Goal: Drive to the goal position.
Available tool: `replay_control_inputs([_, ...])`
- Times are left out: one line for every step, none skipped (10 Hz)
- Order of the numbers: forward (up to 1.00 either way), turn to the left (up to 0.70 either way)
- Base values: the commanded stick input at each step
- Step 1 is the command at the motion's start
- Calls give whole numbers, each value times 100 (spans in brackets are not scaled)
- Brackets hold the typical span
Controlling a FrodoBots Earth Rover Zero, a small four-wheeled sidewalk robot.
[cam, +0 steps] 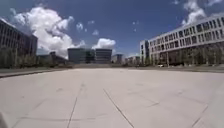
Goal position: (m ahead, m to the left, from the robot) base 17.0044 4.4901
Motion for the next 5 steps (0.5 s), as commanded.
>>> replay_control_inputs([70, 0])
replay_control_inputs([70, 0])
replay_control_inputs([70, 0])
replay_control_inputs([70, 0])
replay_control_inputs([70, 0])
